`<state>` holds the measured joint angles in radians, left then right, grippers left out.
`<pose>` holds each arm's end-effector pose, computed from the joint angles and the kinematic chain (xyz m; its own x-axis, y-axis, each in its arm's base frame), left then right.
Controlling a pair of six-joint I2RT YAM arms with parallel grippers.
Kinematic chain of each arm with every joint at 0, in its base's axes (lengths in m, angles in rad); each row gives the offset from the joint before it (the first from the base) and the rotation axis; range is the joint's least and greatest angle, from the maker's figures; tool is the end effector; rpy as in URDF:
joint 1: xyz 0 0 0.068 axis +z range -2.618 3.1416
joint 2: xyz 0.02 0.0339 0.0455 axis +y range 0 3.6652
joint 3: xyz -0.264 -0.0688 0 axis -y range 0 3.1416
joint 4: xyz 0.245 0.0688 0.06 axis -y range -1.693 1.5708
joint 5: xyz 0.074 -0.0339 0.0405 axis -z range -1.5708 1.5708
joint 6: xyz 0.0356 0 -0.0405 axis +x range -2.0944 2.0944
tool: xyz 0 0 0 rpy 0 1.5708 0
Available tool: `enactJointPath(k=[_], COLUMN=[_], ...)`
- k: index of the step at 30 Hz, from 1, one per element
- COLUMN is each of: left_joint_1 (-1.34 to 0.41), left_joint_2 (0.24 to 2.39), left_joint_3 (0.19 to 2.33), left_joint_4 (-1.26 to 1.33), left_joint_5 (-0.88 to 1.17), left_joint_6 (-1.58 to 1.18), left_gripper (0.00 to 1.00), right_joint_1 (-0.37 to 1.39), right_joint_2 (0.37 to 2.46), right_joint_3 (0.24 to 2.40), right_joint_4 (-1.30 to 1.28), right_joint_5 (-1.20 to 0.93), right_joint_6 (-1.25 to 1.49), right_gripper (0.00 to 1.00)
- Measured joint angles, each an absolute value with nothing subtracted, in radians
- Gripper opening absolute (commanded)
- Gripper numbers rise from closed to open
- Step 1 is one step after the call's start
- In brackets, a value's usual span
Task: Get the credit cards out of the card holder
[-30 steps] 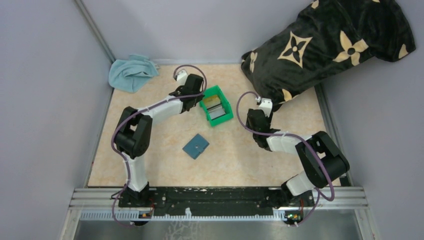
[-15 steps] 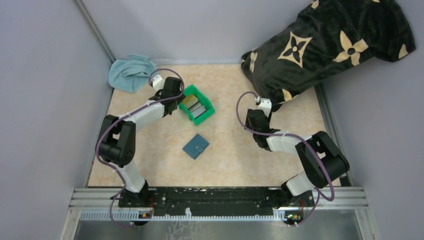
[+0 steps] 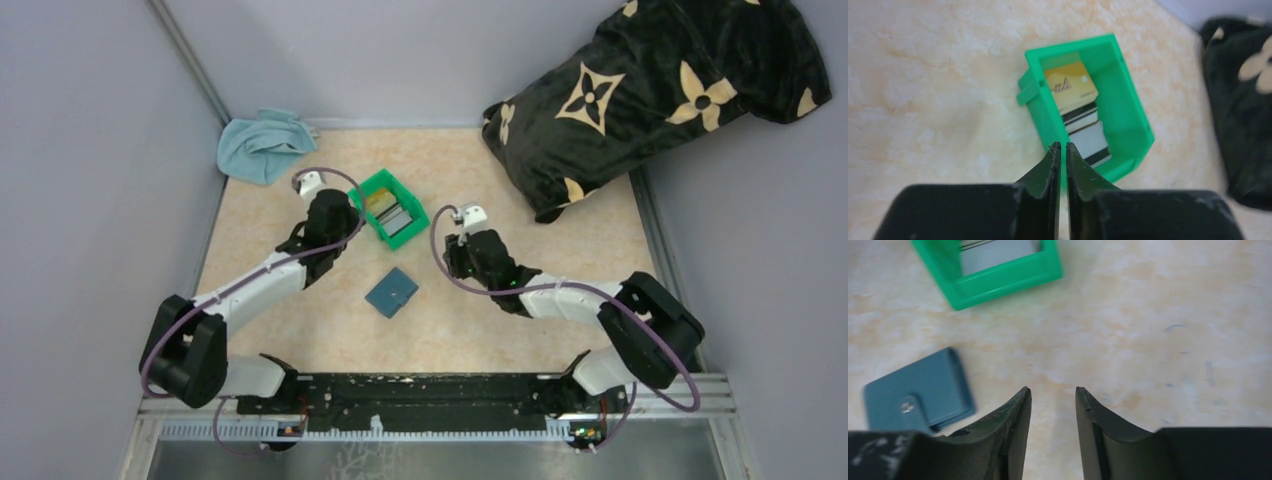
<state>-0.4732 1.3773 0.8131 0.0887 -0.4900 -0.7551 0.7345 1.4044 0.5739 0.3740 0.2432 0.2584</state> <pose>0.2765 -0.1227 0.2440 -0.3171 -0.5170 -0.7951 -0.2577 0.8538 -0.4524 0.2160 0.1835 0.1856 -0.4415 -0.0645 -0.8949 -0.3902 0.9120 0.1267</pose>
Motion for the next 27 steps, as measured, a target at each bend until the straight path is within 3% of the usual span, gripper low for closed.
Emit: enactJointPath(k=[4, 7, 10, 13, 19, 27], left_joint_1=[-0.493, -0.493, -0.500, -0.517, -0.563, -0.625], left_joint_2=[1.295, 1.242, 1.186, 1.140, 1.185, 1.300], left_joint_3=[0.696, 0.590, 0.492, 0.404, 0.300, 0.313], left_joint_4=[0.113, 0.109, 0.102, 0.112, 0.191, 0.336], left_joint_5=[-0.431, -0.389, -0.348, -0.295, -0.219, -0.192], left_joint_6=[-0.715, -0.713, -0.713, -0.717, -0.735, -0.776], left_gripper=[0.00, 0.01, 0.14, 0.18, 0.14, 0.08], right_joint_1=[0.857, 0.951, 0.986, 0.985, 0.983, 0.966], right_joint_2=[1.452, 1.477, 1.487, 1.511, 1.601, 1.700], right_joint_3=[0.619, 0.627, 0.614, 0.602, 0.610, 0.700], right_joint_4=[0.370, 0.367, 0.378, 0.381, 0.380, 0.371], right_joint_5=[0.172, 0.143, 0.102, 0.091, 0.091, 0.103], right_joint_6=[0.242, 0.258, 0.294, 0.321, 0.343, 0.350], right_gripper=[0.13, 0.10, 0.09, 0.07, 0.02, 0.00])
